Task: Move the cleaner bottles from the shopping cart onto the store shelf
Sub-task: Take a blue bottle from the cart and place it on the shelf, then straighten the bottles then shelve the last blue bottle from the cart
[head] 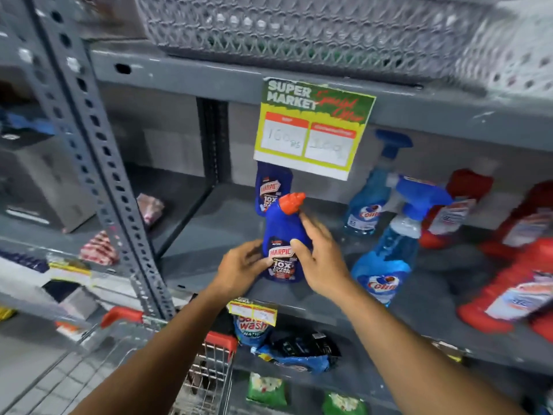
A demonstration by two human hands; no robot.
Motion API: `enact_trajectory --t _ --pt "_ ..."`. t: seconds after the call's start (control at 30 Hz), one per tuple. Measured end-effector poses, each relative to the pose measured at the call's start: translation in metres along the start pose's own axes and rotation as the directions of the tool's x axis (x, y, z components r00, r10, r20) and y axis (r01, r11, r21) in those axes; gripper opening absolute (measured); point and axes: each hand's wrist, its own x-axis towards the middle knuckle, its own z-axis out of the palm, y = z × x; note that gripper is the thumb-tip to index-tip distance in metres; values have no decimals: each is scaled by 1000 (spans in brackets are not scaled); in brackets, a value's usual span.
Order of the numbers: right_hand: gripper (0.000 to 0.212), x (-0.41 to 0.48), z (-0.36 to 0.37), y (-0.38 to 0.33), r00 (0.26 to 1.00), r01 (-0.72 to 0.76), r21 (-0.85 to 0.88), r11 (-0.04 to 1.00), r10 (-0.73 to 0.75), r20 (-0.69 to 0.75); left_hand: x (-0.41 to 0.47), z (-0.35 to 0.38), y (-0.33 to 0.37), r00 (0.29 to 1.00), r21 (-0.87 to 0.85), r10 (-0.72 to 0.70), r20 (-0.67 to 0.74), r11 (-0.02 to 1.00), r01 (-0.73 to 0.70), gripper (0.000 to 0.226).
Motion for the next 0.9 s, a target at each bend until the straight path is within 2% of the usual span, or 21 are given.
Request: enact_trajectory --t 0.1,0.17,0.23,0.27,0.33,0.43,0.5,0.53,0.6,0.67,0.77,0.83,0.9 --pt "59 -4 -2 -3 999 -17 24 1000 16 35 -4 0 0 1000 47 14 -17 999 -13 41" --pt "60 -15 -6 -4 1000 -8 -6 1000 8 -5 -13 2 2 989 112 36 -144 994 -19 33" --pt "56 -38 -13 -1 999 23 -12 1000 -23 -42 -26 4 2 949 185 55 -309 983 4 21" --pt "51 -54 -18 2 999 33 5 999 -33 -28 -37 6 -1 938 221 69 -340 975 9 18" --pt "39 -92 -32 21 1000 26 19 999 -26 15 -61 20 -9 958 284 84 -275 959 -2 16" --pt "22 -149 -67 60 993 -116 65 991 116 -6 -93 57 -9 997 270 34 -69 963 -14 12" --pt "24 -181 -99 89 960 -241 89 967 250 -123 -102 89 4 984 313 104 142 939 -144 9" --pt "29 -194 -117 104 929 -293 100 951 308 -205 -103 108 12 956 334 144 256 915 -227 9" --pt "35 -210 -156 134 851 -356 123 927 375 -367 -102 150 26 899 317 139 416 904 -287 6" --pt "37 -213 -193 163 803 -365 126 922 380 -458 -92 200 36 888 242 169 427 925 -293 16" --pt "49 -207 -228 199 801 -413 98 905 413 -434 -64 278 47 908 183 215 361 938 -295 41" --pt "61 -200 -241 218 806 -449 63 891 434 -403 -42 324 51 934 179 146 327 961 -213 52" --pt "63 -191 -248 229 845 -430 76 900 431 -316 -29 360 58 946 132 33 324 988 -79 61"
